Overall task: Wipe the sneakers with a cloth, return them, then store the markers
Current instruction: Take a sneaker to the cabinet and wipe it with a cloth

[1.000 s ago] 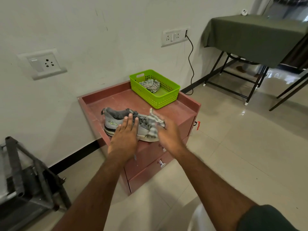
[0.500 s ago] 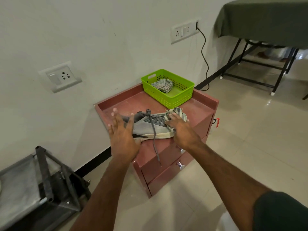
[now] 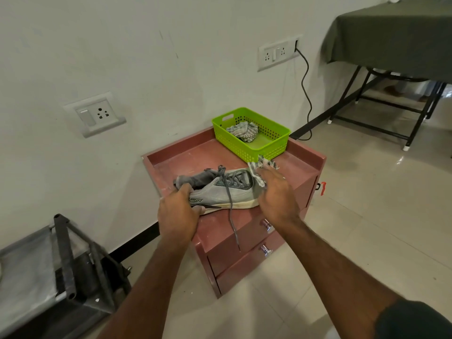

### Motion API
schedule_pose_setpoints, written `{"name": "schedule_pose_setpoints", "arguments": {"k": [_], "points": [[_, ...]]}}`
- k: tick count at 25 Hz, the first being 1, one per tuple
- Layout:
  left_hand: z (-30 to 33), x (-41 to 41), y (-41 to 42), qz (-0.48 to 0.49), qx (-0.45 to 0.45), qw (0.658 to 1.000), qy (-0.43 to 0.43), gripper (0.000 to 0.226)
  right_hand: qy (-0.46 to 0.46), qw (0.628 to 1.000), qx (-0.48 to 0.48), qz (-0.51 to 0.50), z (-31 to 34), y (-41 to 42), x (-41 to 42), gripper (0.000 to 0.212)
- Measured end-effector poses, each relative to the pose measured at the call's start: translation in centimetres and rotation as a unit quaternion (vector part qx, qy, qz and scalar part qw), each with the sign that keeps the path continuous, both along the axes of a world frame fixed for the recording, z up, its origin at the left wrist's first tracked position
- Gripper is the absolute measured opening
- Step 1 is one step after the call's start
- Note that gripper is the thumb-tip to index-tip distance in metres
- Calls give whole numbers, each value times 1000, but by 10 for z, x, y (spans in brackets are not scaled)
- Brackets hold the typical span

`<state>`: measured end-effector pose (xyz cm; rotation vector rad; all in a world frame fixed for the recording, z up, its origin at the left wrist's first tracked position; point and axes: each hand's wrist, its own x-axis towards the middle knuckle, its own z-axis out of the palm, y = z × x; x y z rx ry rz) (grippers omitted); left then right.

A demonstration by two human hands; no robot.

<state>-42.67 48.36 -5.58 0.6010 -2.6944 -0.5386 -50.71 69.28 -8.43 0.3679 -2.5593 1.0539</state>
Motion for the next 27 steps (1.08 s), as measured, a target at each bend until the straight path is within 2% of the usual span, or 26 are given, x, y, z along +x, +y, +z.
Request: {"name": "schedule_pose_setpoints", "arguments": {"k": [3,8,13,16,18,21,23,27], "points": [[12,6,12,21,-56,998,4,44,39,998,-14,-37,9,2,0,58],[26,17,21,37,-123,991,-20,44,35,997,57,-32,15,-12,12,57],[34,31,7,67,-146,987,22,43,-18,1000,2,24,8,-22,8,59],[34,33,-7,90,-134,986,30,52,-20,997,-35,59,10,-32,11,61],[29,32,-2,42,-109,991,66,59,-24,998,-33,56,13,-38,17,58],[16,27,15,-60,3,994,89,69,-45,995,-40,78,11,-39,22,56],[0,22,15,-102,40,992,66,66,-83,992,-47,84,8,-35,20,55],[-14,10,20,-68,7,997,34,51,-106,991,-3,78,5,-32,14,58]]}}
